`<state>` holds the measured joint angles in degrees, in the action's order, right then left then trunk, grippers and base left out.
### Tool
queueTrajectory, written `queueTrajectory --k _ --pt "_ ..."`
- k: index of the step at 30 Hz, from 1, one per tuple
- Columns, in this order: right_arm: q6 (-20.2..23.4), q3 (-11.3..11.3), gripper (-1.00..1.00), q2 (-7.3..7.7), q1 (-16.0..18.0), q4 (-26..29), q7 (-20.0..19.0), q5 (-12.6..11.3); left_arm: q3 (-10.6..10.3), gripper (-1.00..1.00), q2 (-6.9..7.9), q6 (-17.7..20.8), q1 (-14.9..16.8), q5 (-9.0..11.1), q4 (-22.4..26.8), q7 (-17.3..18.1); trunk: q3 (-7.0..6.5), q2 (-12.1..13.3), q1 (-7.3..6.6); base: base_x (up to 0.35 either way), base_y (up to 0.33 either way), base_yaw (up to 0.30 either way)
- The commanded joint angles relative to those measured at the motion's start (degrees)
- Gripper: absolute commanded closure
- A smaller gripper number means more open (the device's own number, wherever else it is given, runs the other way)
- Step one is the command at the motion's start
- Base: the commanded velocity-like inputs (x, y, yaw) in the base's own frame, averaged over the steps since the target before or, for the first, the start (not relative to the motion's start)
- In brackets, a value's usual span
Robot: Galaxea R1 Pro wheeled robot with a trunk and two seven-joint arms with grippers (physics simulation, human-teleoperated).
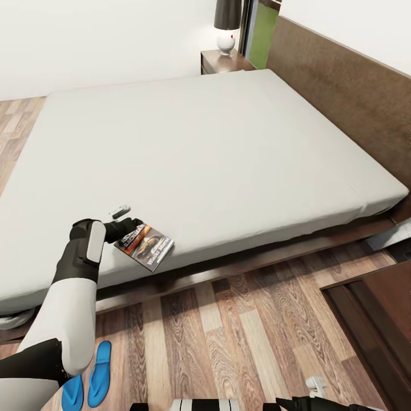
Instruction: In the bedroom, move the book from the bed onto either nightstand, and place the two sandals side by side next to the bed.
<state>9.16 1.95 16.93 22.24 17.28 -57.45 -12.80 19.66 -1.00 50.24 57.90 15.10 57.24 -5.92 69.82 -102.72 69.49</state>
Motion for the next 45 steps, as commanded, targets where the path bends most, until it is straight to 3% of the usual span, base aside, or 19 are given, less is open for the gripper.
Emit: queueTrajectory --k 1,27,39,45 --pt "0.6 0.2 -1.0 0.04 0.0 0.0 -0.1 -0.6 0.3 -1.0 -0.05 0.2 0.0 0.6 0.1 -0.5 0.03 0.0 0.0 0.0 0.0 0.0" --pt "0.6 0.2 -1.0 0.04 0.0 0.0 -0.1 -0.6 0.6 -1.0 -0.05 0.3 0.0 0.6 0.1 -0.6 0.03 0.0 0.0 0.0 0.0 0.0" --pt "0.7 0.2 -1.0 0.04 0.0 0.0 -0.2 -0.6 0.6 -1.0 0.1 0.3 0.0 0.6 0.1 -0.6 -2.12 4.8 -2.64 0.0 0.0 0.0" --pt "0.6 0.2 -1.0 0.04 0.0 0.0 -0.1 -0.6 0.6 -1.0 1.04 0.3 0.0 0.6 0.1 -0.7 -3.2 7.2 -3.96 0.0 0.0 0.0"
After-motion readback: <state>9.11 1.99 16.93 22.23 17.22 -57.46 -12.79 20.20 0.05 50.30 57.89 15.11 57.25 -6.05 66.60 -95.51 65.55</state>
